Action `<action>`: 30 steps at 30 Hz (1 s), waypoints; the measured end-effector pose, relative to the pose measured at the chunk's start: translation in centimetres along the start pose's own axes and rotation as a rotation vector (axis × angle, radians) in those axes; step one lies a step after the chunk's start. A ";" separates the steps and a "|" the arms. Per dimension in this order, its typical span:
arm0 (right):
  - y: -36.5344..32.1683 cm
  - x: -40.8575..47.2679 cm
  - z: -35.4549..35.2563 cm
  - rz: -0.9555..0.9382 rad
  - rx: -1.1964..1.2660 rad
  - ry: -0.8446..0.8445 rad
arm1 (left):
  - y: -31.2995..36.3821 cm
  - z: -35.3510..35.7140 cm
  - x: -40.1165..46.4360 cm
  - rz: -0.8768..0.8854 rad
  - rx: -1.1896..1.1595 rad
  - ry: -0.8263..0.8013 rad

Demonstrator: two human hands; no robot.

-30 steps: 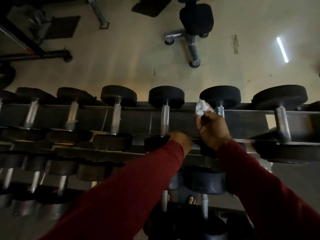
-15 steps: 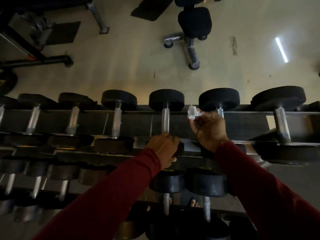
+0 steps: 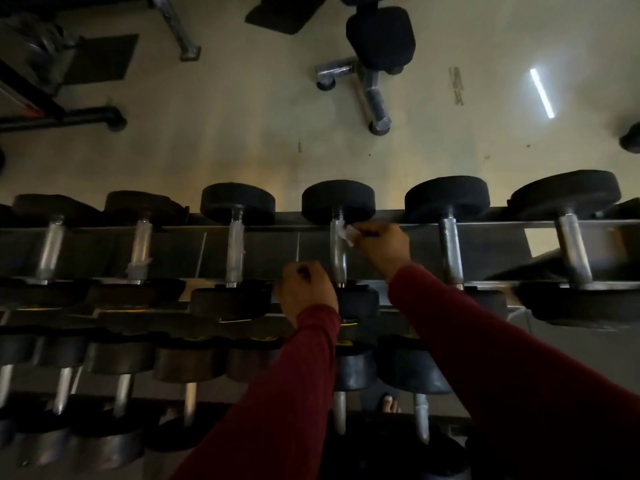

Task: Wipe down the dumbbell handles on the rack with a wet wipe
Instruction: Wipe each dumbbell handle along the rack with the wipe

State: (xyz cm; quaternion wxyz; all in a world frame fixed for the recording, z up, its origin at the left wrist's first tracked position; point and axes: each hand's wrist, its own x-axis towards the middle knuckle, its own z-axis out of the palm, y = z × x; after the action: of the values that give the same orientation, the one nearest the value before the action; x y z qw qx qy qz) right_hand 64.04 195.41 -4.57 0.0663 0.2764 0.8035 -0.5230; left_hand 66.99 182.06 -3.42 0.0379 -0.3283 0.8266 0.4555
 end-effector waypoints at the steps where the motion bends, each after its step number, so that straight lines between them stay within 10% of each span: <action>1: -0.7 0.4 0.5 -0.008 -0.016 0.063 | 0.1 0.0 0.1 0.000 0.029 -0.010; 12: 0.4 -3.0 0.2 0.213 -0.174 -0.157 | -0.1 0.4 0.9 -0.014 0.149 -0.097; 18: -1.9 1.2 0.7 0.341 0.217 -0.017 | -0.2 0.4 0.9 -0.018 0.120 -0.106; 26: -0.2 -2.5 0.8 0.200 -0.224 -0.117 | -0.5 0.5 1.0 -0.015 0.082 -0.103; 30: -0.9 -3.4 1.9 -0.203 -0.411 0.049 | -0.7 0.4 1.0 0.006 0.071 -0.079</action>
State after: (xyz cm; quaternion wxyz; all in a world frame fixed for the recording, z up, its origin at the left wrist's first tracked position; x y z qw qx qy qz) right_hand 66.06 192.16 -3.34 0.0485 0.1876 0.9183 -0.3453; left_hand 66.51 181.61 -4.56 0.0809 -0.3058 0.8412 0.4385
